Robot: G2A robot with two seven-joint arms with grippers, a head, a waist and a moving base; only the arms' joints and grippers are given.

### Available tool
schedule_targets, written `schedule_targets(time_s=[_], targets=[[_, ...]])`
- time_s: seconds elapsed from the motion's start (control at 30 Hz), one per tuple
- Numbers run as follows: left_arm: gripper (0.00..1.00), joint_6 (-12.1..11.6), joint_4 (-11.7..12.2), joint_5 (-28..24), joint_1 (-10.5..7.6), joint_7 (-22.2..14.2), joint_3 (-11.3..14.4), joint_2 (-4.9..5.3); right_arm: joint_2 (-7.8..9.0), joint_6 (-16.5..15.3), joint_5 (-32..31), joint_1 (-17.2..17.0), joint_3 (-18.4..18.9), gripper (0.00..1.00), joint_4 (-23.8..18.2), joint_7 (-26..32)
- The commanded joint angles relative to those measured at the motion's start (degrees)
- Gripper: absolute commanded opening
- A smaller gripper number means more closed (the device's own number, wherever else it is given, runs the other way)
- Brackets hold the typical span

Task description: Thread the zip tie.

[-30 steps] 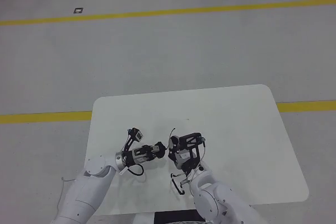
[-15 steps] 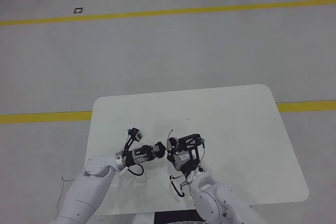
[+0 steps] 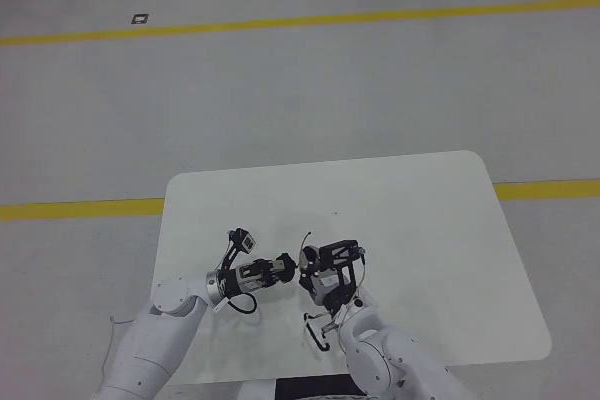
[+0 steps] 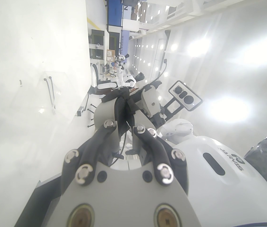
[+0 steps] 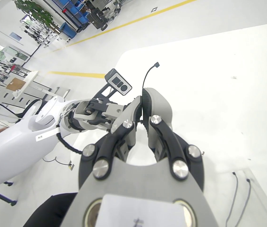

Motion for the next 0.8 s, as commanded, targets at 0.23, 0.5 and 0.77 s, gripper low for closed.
schedule_targets(time_s=[0.23,0.5,0.77], targets=[[0.0,0.0,0.0,0.0,0.0,0.0,0.0,0.0,-0.02,0.7,-0.5,-0.7,0.8,0.0,-0.1,-0.1],[0.0,0.0,0.0,0.0,0.0,0.0,0.0,0.0,-0.17,-1.1,1.0,-0.8,0.3,0.0,-0.4,0.0],[0.0,0.0,0.0,0.0,0.0,0.0,0.0,0.0,-0.39,-1.8,2.0,-0.6,-0.1,0.0,0.0,-0.1]])
